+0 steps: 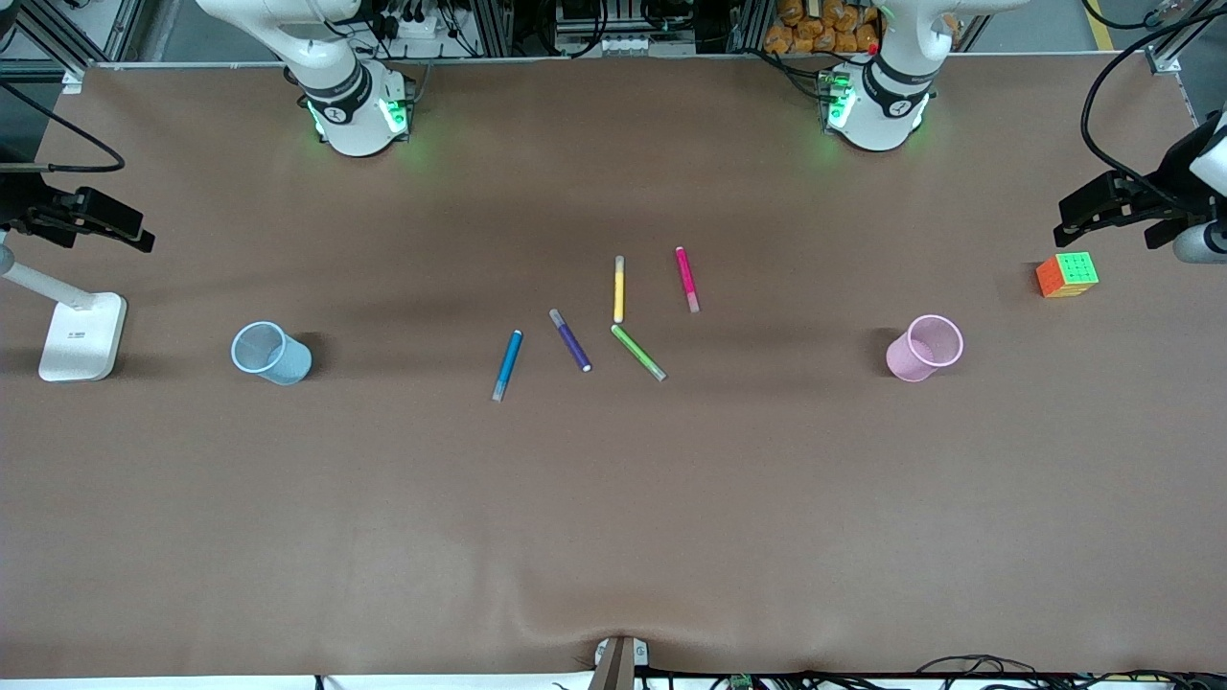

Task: Place pink and blue markers in matching cups
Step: 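Move the left gripper from rest toward the markers past the pink cup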

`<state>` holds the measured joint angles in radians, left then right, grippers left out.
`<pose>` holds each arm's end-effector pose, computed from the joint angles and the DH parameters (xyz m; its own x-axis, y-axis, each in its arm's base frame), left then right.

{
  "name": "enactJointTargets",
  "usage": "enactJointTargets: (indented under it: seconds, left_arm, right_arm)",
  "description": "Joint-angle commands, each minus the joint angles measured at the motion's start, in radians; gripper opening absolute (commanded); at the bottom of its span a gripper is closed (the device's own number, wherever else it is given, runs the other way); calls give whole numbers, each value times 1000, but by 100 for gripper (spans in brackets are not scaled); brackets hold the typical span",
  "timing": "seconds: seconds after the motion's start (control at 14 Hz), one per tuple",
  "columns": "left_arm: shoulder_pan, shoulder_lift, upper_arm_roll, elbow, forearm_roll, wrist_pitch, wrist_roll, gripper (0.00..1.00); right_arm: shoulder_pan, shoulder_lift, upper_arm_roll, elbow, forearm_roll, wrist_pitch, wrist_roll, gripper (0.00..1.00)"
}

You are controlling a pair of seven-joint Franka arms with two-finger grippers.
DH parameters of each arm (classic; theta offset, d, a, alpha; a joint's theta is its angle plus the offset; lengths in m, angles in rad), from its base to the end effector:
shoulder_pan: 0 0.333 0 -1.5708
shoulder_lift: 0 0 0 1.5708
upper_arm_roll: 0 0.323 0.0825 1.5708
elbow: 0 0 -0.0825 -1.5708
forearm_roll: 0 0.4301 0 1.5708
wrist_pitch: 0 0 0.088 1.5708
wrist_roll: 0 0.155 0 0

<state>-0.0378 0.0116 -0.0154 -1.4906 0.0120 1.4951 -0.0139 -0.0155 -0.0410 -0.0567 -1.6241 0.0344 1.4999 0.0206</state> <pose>0.5958 -0.0297 0.6112 0.9992 -0.0384 -0.0069 -0.0385 -0.9992 -0.0119 0.5740 -0.0365 0.5746 0.9924 -0.0897 -0.0839 -0.0929 -0.9951 -0.0350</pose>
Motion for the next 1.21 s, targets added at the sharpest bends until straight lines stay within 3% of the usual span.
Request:
enactJointTargets:
  seconds: [0.0, 1.14]
  left_arm:
    - [6, 1, -1, 15, 2, -18, 9, 100]
    - [4, 40, -8, -17, -10, -105, -9, 100]
  right_arm:
    - [-15, -5, 11, -3, -4, 2, 1, 100]
    - [-32, 6, 11, -7, -2, 14, 1, 100]
